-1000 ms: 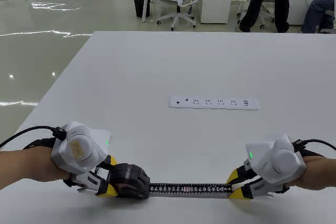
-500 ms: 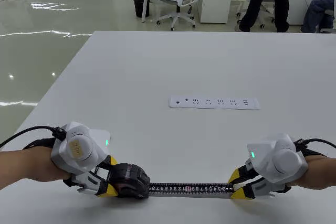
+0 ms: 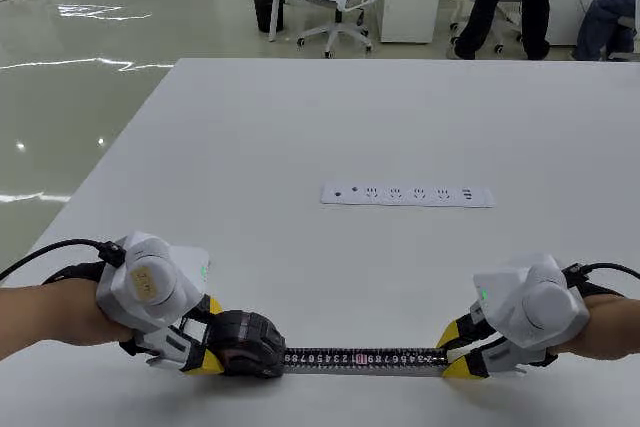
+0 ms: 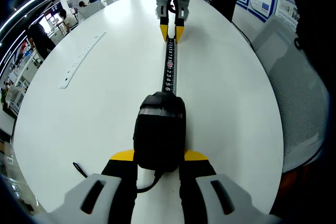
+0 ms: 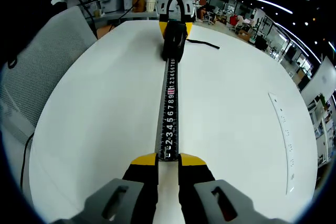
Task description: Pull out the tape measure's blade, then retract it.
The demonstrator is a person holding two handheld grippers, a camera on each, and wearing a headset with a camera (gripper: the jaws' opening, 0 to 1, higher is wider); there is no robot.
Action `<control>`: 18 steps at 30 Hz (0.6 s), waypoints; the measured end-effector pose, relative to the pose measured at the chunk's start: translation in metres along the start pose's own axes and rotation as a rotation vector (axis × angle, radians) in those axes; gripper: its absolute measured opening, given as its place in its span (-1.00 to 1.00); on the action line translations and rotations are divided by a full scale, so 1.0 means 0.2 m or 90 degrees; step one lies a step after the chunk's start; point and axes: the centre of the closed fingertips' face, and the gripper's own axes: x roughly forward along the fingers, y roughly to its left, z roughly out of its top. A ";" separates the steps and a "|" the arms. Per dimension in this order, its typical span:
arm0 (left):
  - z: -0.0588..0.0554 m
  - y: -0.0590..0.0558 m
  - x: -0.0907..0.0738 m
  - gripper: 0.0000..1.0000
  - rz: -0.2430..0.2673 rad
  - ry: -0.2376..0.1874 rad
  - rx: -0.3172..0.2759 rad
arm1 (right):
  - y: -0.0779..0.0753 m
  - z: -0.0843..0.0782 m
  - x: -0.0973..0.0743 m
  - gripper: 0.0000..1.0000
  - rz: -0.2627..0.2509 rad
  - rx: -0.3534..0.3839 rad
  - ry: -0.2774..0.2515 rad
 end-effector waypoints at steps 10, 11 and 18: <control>0.00 0.00 0.00 -0.49 0.001 0.001 0.000 | 0.00 -0.01 -0.01 -0.74 0.001 -0.001 0.002; 0.00 0.00 0.00 -0.49 0.001 0.001 0.000 | 0.00 -0.01 -0.01 -0.74 0.001 -0.001 0.002; 0.00 0.00 0.00 -0.49 0.000 0.002 0.001 | 0.00 -0.02 -0.02 -0.74 0.000 0.000 0.003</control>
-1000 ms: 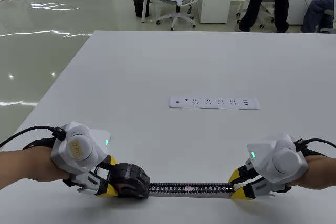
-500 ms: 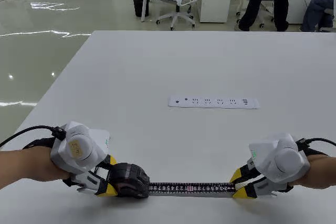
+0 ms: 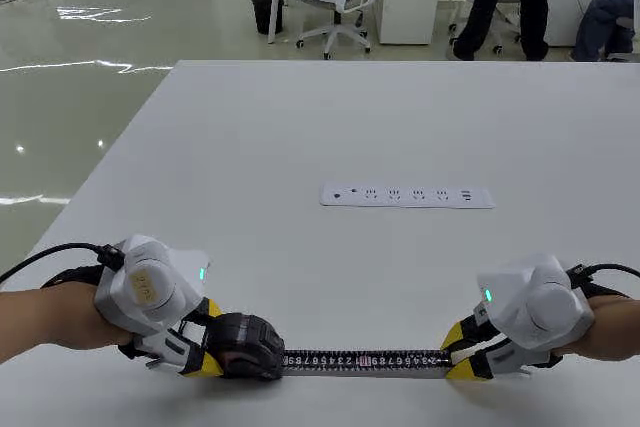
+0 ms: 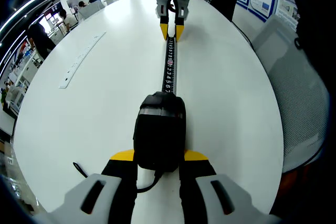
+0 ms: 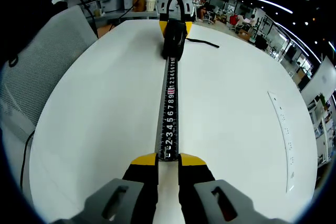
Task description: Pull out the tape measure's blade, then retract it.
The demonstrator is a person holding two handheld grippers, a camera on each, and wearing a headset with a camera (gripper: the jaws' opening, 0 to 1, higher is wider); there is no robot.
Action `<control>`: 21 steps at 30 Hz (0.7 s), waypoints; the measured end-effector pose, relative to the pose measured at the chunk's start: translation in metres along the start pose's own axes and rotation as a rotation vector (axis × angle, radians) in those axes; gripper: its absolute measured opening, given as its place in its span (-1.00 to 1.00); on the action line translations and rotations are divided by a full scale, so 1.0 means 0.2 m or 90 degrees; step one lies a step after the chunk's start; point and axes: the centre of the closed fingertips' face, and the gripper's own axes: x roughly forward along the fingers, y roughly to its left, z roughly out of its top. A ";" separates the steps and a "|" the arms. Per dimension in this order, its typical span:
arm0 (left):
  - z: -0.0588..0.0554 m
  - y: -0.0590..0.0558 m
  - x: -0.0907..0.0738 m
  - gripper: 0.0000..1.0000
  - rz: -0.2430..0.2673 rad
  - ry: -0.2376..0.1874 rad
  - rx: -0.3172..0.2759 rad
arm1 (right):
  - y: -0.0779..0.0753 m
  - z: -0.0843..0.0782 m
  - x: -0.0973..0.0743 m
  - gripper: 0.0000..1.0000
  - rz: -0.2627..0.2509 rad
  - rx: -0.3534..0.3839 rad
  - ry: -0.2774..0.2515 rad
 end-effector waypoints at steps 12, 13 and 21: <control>0.00 0.00 0.00 -0.49 0.002 0.000 -0.001 | 0.00 -0.01 0.00 -0.74 0.000 0.002 0.001; 0.00 0.00 0.00 -0.49 0.002 0.000 -0.001 | 0.00 -0.01 0.00 -0.74 -0.001 0.001 0.001; 0.00 0.00 0.00 -0.49 0.002 0.002 0.000 | 0.00 -0.02 -0.01 -0.74 -0.002 0.002 0.002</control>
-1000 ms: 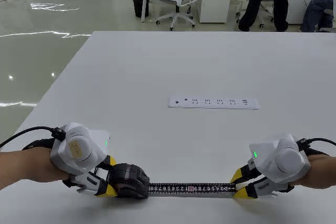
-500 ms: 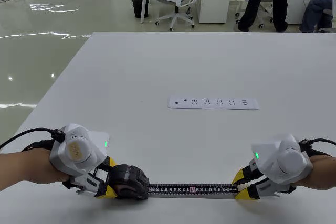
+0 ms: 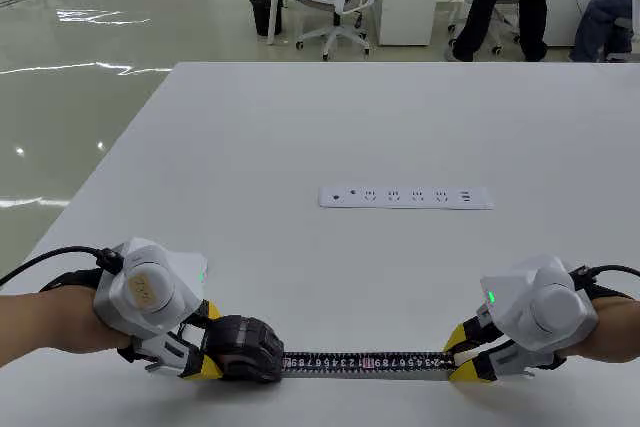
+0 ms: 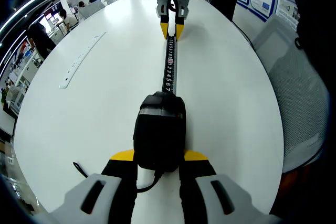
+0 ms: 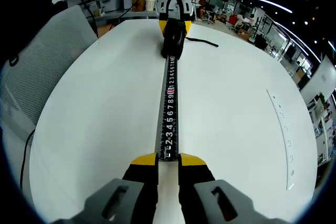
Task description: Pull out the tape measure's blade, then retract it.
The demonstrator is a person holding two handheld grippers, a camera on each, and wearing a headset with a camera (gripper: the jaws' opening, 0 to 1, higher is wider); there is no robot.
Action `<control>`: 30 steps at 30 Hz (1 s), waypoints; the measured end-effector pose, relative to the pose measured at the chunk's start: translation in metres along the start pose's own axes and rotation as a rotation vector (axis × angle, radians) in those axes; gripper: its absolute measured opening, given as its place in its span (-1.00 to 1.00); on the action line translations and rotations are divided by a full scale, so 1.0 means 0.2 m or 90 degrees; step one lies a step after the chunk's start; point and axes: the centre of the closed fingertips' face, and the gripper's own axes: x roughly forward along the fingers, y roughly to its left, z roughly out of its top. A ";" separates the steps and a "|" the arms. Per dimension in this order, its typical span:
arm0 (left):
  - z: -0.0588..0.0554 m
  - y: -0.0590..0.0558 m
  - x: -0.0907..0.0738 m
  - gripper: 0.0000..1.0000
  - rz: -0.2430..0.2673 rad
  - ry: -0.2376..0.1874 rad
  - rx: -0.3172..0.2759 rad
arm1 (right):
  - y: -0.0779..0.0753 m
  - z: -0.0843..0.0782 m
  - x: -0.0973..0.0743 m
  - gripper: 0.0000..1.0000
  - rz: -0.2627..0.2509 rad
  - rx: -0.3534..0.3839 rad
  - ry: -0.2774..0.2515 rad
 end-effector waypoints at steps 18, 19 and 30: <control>0.00 0.00 0.00 -0.49 0.001 0.001 -0.001 | 0.00 -0.02 -0.01 -0.74 -0.001 -0.001 0.004; 0.00 0.00 0.00 -0.49 0.001 0.001 -0.002 | 0.00 -0.02 -0.01 -0.74 -0.001 -0.002 0.004; 0.00 0.00 0.00 -0.49 0.000 0.001 -0.001 | 0.00 -0.03 -0.02 -0.74 -0.002 -0.002 0.005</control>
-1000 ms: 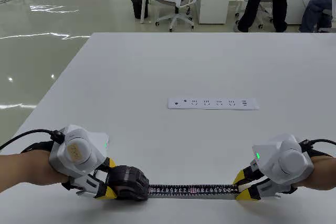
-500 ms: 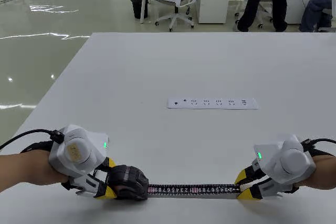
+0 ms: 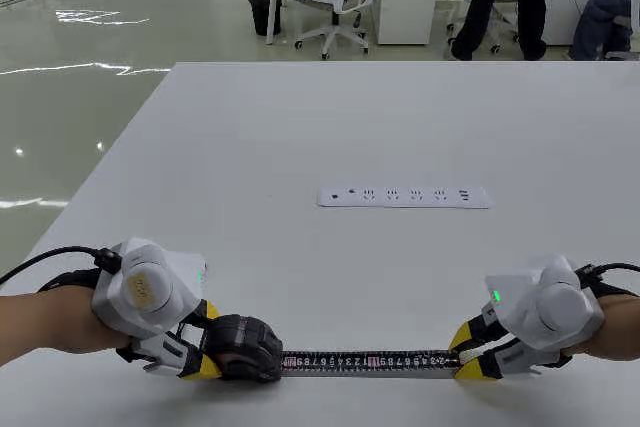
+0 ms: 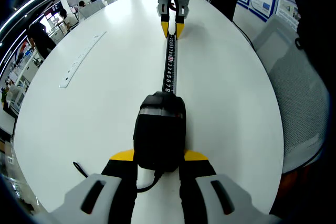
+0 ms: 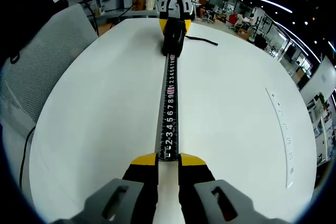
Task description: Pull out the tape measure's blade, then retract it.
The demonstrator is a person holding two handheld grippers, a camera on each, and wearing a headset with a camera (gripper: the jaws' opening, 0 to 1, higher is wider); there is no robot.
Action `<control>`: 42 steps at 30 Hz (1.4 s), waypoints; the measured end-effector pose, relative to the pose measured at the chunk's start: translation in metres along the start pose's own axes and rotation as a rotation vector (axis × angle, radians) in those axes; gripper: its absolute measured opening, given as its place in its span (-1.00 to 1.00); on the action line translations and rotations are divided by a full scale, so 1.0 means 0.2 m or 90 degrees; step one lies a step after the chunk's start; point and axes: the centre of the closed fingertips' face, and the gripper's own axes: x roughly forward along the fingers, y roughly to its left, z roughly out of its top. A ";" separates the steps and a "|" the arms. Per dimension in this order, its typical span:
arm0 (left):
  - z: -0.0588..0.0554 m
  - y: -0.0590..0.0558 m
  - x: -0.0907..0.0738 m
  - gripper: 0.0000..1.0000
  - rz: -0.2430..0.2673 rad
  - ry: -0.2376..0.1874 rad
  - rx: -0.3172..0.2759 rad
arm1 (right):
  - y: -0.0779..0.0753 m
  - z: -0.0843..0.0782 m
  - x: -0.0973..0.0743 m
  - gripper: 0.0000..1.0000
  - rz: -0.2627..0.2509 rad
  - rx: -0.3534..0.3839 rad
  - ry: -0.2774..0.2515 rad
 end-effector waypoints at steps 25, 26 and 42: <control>0.00 0.00 0.00 -0.49 0.001 0.002 0.000 | 0.00 -0.03 -0.02 -0.74 -0.002 0.002 0.006; 0.00 0.00 0.00 -0.49 0.001 0.002 0.000 | 0.00 -0.03 -0.02 -0.74 -0.002 0.003 0.006; 0.00 0.00 0.00 -0.49 0.000 0.004 0.002 | 0.01 -0.06 -0.04 -0.74 -0.002 0.006 0.009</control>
